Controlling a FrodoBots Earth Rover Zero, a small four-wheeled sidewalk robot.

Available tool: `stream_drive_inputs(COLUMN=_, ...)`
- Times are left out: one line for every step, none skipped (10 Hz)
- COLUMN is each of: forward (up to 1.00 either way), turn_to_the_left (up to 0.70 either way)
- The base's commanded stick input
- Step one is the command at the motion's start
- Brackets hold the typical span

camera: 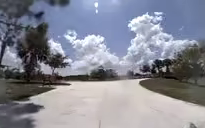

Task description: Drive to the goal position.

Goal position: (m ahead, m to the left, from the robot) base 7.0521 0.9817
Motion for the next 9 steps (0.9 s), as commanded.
stream_drive_inputs(forward=0.85, turn_to_the_left=-0.01)
stream_drive_inputs(forward=0.85, turn_to_the_left=-0.01)
stream_drive_inputs(forward=0.85, turn_to_the_left=-0.01)
stream_drive_inputs(forward=0.85, turn_to_the_left=-0.01)
stream_drive_inputs(forward=0.85, turn_to_the_left=-0.01)
stream_drive_inputs(forward=0.85, turn_to_the_left=-0.01)
stream_drive_inputs(forward=0.85, turn_to_the_left=-0.01)
stream_drive_inputs(forward=0.85, turn_to_the_left=-0.01)
stream_drive_inputs(forward=0.85, turn_to_the_left=-0.01)
